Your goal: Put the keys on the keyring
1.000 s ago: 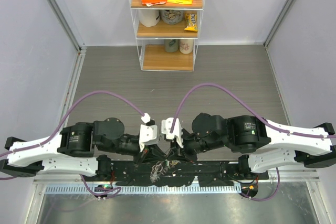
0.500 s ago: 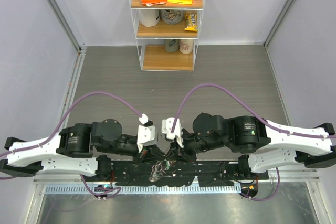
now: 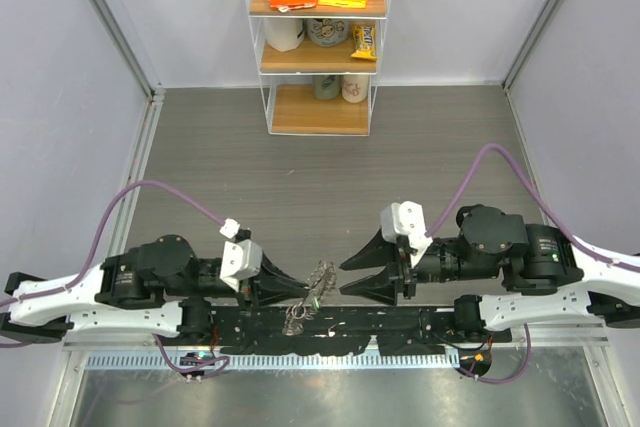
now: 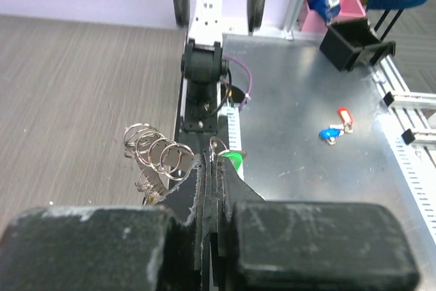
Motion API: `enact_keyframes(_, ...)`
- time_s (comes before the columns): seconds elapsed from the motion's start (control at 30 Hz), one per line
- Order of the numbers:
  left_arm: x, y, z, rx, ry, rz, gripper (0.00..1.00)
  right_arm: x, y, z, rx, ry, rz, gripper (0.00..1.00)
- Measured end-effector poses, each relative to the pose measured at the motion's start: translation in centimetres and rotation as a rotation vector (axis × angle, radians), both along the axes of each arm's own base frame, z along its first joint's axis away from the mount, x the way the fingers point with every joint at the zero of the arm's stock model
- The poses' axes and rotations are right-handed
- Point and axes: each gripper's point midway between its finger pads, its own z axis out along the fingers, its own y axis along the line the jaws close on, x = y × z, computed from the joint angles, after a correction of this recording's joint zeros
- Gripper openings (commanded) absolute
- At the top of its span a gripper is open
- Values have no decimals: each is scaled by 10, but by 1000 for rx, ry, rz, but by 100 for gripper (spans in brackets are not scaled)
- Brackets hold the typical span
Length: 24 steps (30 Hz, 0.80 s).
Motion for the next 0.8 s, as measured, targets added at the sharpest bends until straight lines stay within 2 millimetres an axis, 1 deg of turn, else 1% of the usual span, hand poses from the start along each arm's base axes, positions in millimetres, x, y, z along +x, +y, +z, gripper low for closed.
enact_keyframes(0.07,0,1,8,-46,-7,0,0,1,5,-2,-6,-9,0,44)
enact_keyframes(0.2,0,1,26,-138,-24,0,0,2,18,-13,-41,-18,2,44)
enact_keyframes(0.33,1,1,34,-193,-37,0,0,3,27,-28,-84,-18,4,43)
enact_keyframes(0.6,1,-1,45,-248,-45,0,0,2,33,-17,-39,-21,12,40)
enact_keyframes(0.73,1,-2,48,-266,-48,-2,0,1,34,-14,-25,-17,12,35)
enact_keyframes(0.8,0,-2,48,-270,-49,-5,0,2,34,-13,-23,-16,10,30)
